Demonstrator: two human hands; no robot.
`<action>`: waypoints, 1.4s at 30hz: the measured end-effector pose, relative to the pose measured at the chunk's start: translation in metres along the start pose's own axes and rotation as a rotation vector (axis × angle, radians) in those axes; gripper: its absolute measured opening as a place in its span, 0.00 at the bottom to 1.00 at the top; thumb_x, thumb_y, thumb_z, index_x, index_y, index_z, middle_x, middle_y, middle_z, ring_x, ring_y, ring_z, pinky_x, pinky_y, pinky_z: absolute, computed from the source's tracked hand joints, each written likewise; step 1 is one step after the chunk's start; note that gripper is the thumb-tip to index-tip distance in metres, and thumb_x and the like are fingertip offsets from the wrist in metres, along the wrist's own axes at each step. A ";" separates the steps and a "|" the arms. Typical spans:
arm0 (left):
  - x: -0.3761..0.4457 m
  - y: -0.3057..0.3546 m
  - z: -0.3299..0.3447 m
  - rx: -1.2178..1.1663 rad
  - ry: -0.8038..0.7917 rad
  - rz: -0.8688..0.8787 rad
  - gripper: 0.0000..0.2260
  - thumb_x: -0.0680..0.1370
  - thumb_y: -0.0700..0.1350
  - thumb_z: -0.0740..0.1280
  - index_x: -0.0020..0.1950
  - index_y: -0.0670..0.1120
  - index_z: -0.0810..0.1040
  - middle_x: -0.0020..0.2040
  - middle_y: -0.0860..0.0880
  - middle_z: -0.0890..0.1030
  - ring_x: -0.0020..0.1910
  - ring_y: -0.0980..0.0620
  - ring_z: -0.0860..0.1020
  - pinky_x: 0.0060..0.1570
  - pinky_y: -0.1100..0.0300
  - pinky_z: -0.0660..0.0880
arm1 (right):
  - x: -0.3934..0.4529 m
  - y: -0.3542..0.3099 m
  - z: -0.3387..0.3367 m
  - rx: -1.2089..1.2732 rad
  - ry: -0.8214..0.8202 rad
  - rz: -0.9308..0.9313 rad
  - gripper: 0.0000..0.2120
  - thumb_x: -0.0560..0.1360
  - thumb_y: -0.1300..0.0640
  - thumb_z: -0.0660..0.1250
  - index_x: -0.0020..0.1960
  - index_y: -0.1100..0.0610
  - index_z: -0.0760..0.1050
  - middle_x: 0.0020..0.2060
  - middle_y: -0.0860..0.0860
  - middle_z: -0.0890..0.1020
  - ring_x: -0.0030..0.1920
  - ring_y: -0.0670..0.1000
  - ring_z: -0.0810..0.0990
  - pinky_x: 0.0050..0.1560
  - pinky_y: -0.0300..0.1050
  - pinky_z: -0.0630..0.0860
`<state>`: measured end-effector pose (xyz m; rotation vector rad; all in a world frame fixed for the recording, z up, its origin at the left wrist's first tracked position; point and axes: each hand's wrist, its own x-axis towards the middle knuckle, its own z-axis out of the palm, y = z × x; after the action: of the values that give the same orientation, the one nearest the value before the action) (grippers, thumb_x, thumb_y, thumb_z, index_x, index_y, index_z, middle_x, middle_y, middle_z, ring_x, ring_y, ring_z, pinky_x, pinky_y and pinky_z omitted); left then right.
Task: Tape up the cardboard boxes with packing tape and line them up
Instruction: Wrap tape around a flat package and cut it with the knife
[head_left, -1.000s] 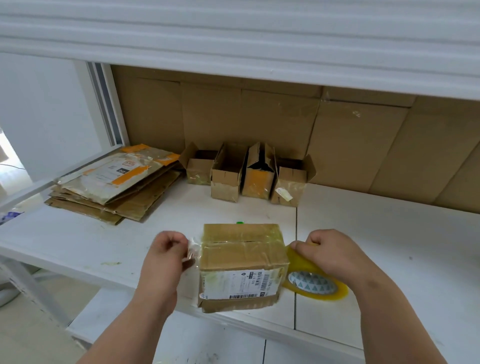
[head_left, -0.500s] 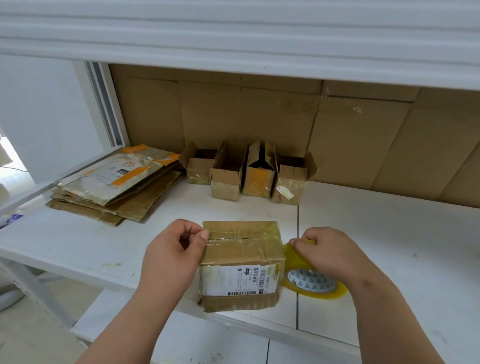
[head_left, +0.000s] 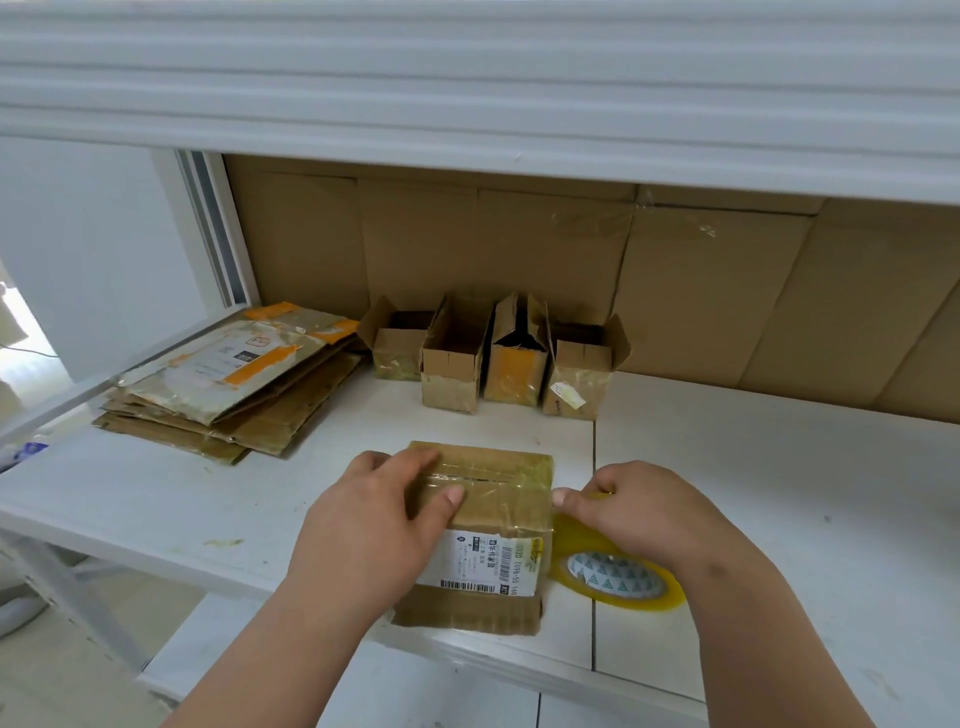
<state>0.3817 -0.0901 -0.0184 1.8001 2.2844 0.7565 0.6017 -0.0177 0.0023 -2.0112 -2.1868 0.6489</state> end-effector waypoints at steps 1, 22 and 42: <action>0.000 0.001 0.001 0.032 -0.036 0.006 0.26 0.76 0.68 0.57 0.73 0.63 0.68 0.66 0.53 0.72 0.57 0.54 0.76 0.54 0.60 0.74 | -0.002 -0.003 0.000 -0.009 0.004 -0.012 0.24 0.74 0.29 0.60 0.56 0.45 0.78 0.48 0.44 0.78 0.50 0.48 0.77 0.54 0.48 0.77; 0.048 -0.009 -0.017 0.071 -0.340 0.240 0.35 0.77 0.62 0.65 0.80 0.52 0.58 0.80 0.55 0.54 0.79 0.54 0.48 0.76 0.59 0.49 | -0.024 -0.026 0.030 0.480 -0.309 -0.247 0.29 0.65 0.45 0.73 0.66 0.46 0.76 0.59 0.44 0.81 0.59 0.46 0.80 0.63 0.50 0.77; 0.076 -0.043 0.002 -0.030 -0.178 0.297 0.26 0.82 0.54 0.60 0.79 0.51 0.60 0.80 0.53 0.58 0.79 0.56 0.49 0.73 0.64 0.45 | -0.003 -0.027 0.081 1.051 -0.445 -0.274 0.23 0.66 0.53 0.72 0.60 0.56 0.76 0.48 0.53 0.86 0.52 0.54 0.85 0.52 0.45 0.79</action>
<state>0.3244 -0.0243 -0.0249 2.1263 1.9109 0.6355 0.5483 -0.0405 -0.0602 -1.0573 -1.6051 1.8160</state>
